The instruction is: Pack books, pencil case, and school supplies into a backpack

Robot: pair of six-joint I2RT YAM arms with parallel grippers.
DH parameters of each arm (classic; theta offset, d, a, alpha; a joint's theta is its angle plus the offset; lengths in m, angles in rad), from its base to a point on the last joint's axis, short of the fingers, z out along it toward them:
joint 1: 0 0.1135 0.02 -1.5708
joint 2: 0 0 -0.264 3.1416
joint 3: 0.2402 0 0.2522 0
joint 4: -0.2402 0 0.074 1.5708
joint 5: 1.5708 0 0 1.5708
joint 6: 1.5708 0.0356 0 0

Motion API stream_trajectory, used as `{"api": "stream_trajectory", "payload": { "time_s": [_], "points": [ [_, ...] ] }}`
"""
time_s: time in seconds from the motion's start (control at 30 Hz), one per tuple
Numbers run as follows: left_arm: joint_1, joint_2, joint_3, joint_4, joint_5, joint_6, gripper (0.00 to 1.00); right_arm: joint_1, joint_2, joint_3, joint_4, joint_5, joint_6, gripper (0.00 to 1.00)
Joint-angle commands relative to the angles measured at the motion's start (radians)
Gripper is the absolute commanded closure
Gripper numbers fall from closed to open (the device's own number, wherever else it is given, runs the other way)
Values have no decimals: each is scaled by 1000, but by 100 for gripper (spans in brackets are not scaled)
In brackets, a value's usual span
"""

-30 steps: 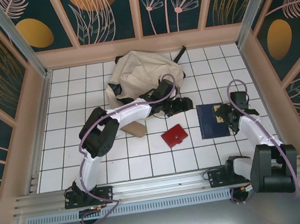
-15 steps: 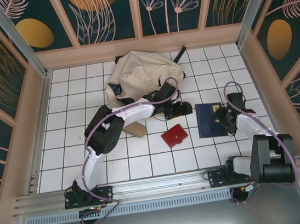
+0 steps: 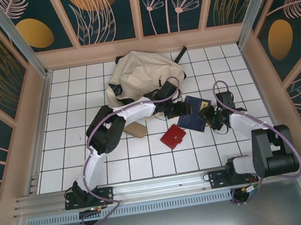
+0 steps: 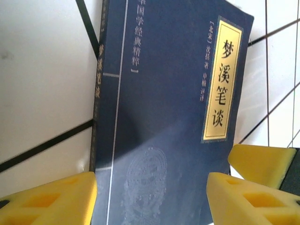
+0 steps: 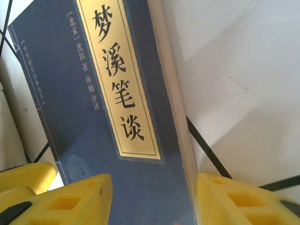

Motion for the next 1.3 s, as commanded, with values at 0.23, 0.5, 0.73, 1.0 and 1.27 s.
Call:
{"api": "stream_trajectory", "payload": {
  "time_s": [0.23,0.5,0.73,1.0,1.27],
  "points": [
    [18,54,77,-121,0,50,36,5,118,18,63,23,-71,55],
    [18,86,100,-91,126,41,41,6,153,17,194,-109,-102,70],
    [26,79,108,-26,253,50,48,5,134,38,219,-142,-122,73],
    [32,24,72,49,319,56,54,-2,126,59,191,-95,-129,73],
    [32,-8,6,120,359,47,57,-2,196,95,183,-67,-126,73]
  ]
}}
